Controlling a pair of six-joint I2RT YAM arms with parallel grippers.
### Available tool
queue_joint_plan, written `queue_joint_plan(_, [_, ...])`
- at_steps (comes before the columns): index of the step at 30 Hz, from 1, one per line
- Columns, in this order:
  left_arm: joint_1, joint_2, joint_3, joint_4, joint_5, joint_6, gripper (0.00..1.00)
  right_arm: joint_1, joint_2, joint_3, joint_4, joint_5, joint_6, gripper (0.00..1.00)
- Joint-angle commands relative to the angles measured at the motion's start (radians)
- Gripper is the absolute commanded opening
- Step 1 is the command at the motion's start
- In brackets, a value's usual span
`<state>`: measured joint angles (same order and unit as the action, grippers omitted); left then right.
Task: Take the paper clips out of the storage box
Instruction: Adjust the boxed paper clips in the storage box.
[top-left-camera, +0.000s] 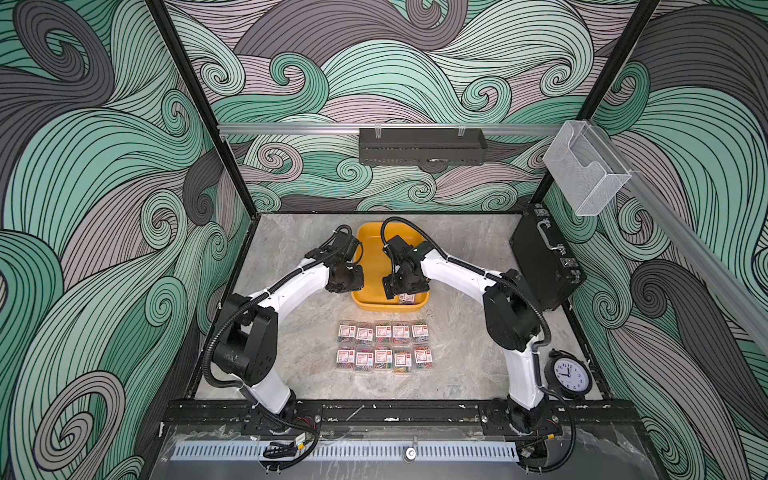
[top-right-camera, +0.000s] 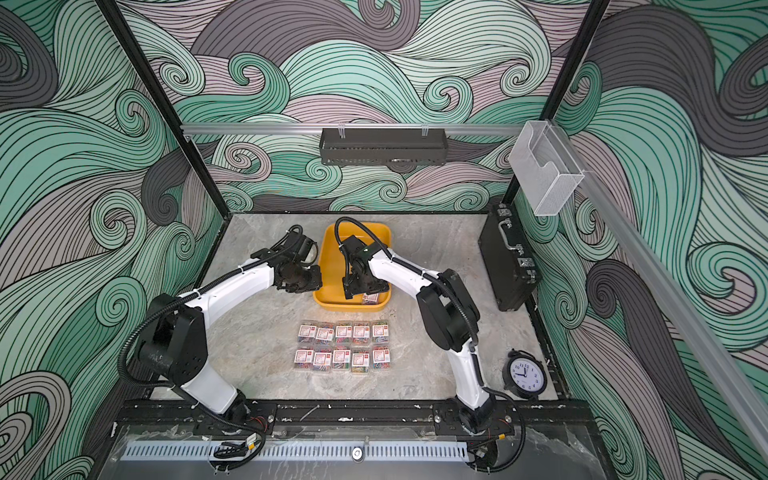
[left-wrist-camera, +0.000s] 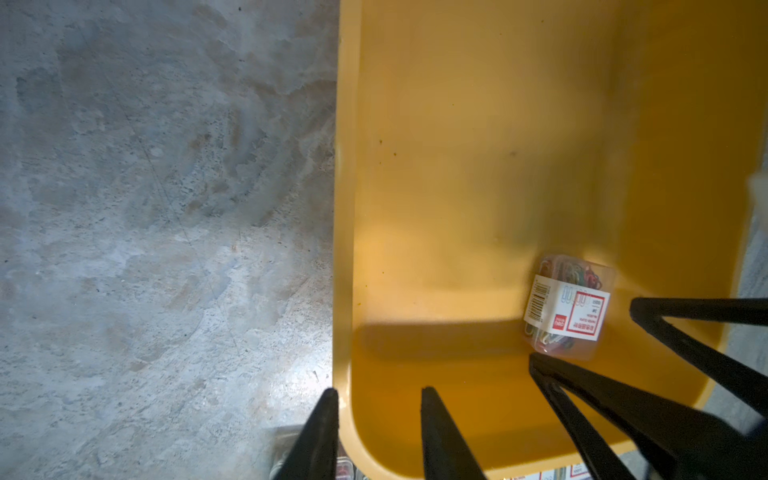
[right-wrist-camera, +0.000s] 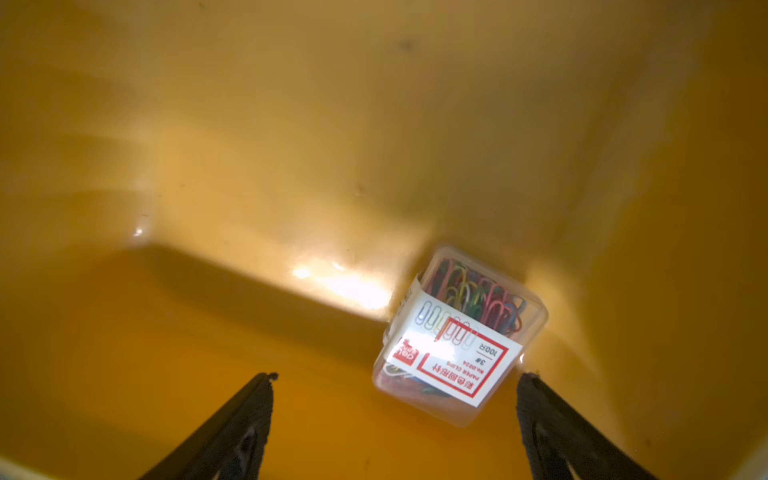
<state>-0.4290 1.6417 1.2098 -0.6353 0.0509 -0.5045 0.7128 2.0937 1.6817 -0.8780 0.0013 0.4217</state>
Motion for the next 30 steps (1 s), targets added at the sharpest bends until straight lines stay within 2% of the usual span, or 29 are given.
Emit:
queue_joint_plan(1, [-0.008, 0.007, 0.008, -0.016, -0.019, 0.005, 0.29, -0.011, 0.008, 0.052, -0.069, -0.009, -0.012, 0.95])
queue_joint_plan(6, [-0.007, 0.02, 0.015, -0.016, -0.025, 0.007, 0.27, -0.019, 0.055, 0.059, -0.084, -0.033, -0.028, 0.97])
queue_joint_plan(14, [-0.008, 0.041, 0.025, -0.026, -0.042, 0.008, 0.24, -0.027, 0.107, 0.075, -0.087, -0.059, -0.049, 0.91])
queue_joint_plan(23, [-0.011, 0.055, 0.027, -0.031, -0.043, 0.013, 0.17, -0.038, 0.18, 0.178, -0.086, -0.069, -0.061, 0.68])
queue_joint_plan(30, [-0.014, 0.059, 0.027, -0.039, -0.051, 0.02, 0.14, -0.064, 0.251, 0.297, -0.086, -0.043, -0.061, 0.58])
